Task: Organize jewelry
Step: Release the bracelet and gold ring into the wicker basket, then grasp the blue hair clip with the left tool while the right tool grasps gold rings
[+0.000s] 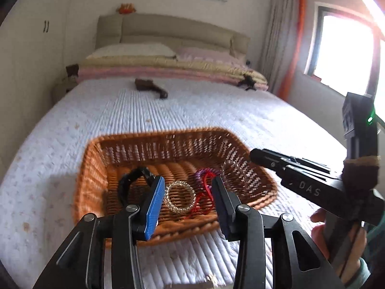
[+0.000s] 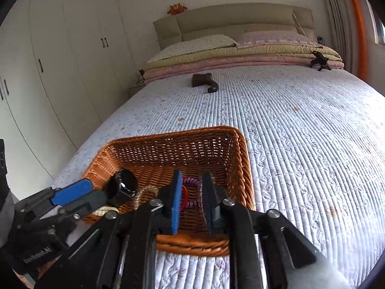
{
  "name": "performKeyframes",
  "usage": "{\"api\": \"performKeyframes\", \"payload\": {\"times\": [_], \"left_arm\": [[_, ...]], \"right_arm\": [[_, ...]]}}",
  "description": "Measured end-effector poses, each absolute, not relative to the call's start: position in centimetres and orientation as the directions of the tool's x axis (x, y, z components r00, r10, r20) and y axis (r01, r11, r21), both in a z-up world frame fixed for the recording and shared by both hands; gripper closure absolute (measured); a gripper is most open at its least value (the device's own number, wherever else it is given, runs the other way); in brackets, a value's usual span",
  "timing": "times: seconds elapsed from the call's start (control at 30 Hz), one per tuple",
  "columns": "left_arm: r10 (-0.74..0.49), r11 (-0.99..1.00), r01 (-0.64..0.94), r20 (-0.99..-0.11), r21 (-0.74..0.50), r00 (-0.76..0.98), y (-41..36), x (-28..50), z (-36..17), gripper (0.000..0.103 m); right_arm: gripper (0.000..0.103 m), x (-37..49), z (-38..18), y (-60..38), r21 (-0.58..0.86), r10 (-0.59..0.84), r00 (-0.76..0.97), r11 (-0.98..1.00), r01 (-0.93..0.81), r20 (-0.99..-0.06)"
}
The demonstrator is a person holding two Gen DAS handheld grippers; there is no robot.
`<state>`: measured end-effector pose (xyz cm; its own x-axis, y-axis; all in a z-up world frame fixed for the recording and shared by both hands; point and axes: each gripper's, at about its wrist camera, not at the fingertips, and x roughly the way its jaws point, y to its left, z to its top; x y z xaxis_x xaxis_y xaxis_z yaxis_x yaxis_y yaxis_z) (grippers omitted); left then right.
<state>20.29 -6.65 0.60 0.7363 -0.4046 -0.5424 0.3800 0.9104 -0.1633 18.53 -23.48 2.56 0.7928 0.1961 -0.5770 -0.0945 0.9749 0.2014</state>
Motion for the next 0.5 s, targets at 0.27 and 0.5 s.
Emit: {"api": "performKeyframes", "payload": {"times": [0.27, 0.5], "left_arm": [[-0.459, 0.887, 0.425, -0.433, -0.179, 0.776, -2.7, 12.2, 4.8, 0.048], [-0.470, 0.882, 0.435, -0.421, -0.182, 0.776, 0.3, 7.9, 3.9, 0.045]], "right_arm": [[0.071, 9.9, 5.0, -22.0, 0.211, 0.247, 0.823, 0.965, -0.159, -0.511], [0.071, 4.1, 4.1, -20.3, 0.174, 0.246, 0.817, 0.968, -0.180, -0.522]]}}
